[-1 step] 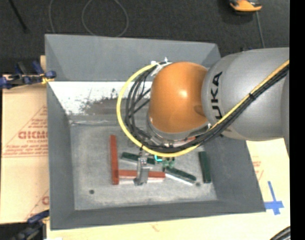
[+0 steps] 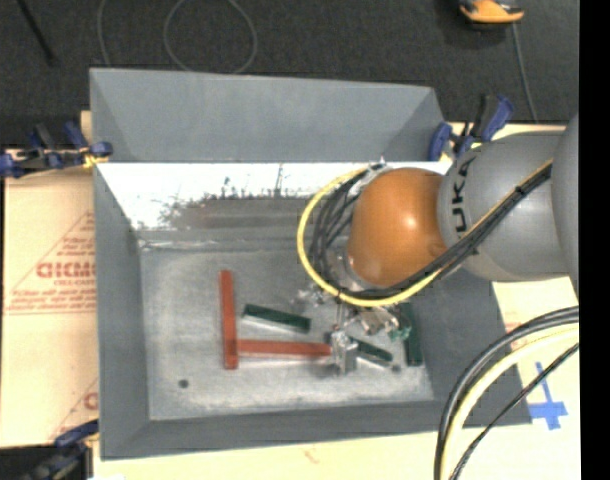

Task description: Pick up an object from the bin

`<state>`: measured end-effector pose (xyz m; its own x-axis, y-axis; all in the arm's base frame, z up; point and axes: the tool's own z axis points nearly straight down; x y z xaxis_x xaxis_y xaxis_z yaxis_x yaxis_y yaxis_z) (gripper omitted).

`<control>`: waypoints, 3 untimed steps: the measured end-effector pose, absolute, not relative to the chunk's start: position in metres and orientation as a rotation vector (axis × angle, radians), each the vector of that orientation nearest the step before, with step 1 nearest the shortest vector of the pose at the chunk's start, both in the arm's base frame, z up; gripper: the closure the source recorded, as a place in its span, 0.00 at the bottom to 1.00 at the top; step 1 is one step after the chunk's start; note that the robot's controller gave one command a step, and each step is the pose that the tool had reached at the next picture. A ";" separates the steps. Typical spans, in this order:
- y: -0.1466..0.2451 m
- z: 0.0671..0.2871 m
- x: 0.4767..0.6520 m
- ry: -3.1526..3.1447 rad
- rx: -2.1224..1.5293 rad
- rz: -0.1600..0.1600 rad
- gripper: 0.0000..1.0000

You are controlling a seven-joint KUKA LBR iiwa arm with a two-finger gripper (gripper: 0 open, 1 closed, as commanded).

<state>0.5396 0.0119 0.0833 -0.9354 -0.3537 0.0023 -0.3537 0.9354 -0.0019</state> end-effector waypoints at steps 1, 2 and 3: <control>0.015 0.086 0.541 -3.093 0.563 -0.002 1.00; -0.013 0.084 0.546 -2.936 1.131 0.003 1.00; -0.007 0.269 0.526 -2.955 1.097 0.007 1.00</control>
Offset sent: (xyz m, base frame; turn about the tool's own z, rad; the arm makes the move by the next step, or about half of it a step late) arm 0.0000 0.0000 0.0000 0.0000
